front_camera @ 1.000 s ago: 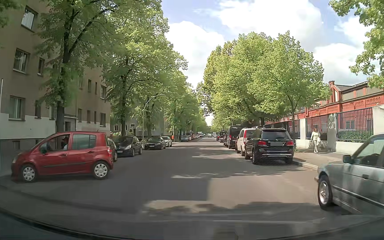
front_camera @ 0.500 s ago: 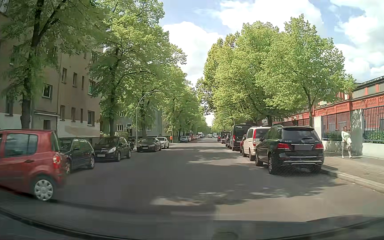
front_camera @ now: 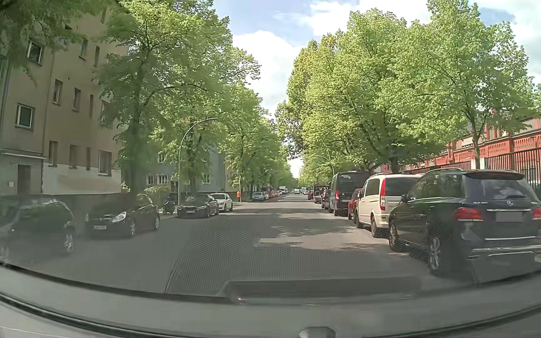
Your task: Follow the waypoints while adhering to traffic rules and regulations
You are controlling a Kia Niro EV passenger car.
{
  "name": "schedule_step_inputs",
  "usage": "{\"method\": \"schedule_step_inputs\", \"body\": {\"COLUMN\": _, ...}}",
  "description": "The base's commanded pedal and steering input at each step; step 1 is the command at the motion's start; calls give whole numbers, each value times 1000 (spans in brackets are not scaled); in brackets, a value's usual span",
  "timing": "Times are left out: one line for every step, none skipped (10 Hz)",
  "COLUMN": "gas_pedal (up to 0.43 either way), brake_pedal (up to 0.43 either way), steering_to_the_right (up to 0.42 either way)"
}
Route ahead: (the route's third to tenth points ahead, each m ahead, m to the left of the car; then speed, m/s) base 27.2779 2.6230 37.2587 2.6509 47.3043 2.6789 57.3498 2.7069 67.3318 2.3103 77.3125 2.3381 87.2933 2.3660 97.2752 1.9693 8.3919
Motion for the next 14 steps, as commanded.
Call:
{"method": "schedule_step_inputs", "body": {"gas_pedal": 319, "brake_pedal": 24, "steering_to_the_right": -4}}
{"method": "schedule_step_inputs", "body": {"gas_pedal": 319, "brake_pedal": 24, "steering_to_the_right": -4}}
{"method": "schedule_step_inputs", "body": {"gas_pedal": 319, "brake_pedal": 24, "steering_to_the_right": -4}}
{"method": "schedule_step_inputs", "body": {"gas_pedal": 319, "brake_pedal": 24, "steering_to_the_right": -4}}
{"method": "schedule_step_inputs", "body": {"gas_pedal": 319, "brake_pedal": 24, "steering_to_the_right": -4}}
{"method": "schedule_step_inputs", "body": {"gas_pedal": 319, "brake_pedal": 24, "steering_to_the_right": -3}}
{"method": "schedule_step_inputs", "body": {"gas_pedal": 311, "brake_pedal": 24, "steering_to_the_right": -3}}
{"method": "schedule_step_inputs", "body": {"gas_pedal": 311, "brake_pedal": 24, "steering_to_the_right": -3}}
{"method": "schedule_step_inputs", "body": {"gas_pedal": 311, "brake_pedal": 24, "steering_to_the_right": -2}}
{"method": "schedule_step_inputs", "body": {"gas_pedal": 287, "brake_pedal": 24, "steering_to_the_right": 2}}
{"method": "schedule_step_inputs", "body": {"gas_pedal": 268, "brake_pedal": 24, "steering_to_the_right": 6}}
{"method": "schedule_step_inputs", "body": {"gas_pedal": 268, "brake_pedal": 24, "steering_to_the_right": 6}}
{"method": "schedule_step_inputs", "body": {"gas_pedal": 240, "brake_pedal": 24, "steering_to_the_right": 7}}
{"method": "schedule_step_inputs", "body": {"gas_pedal": 228, "brake_pedal": 24, "steering_to_the_right": 7}}
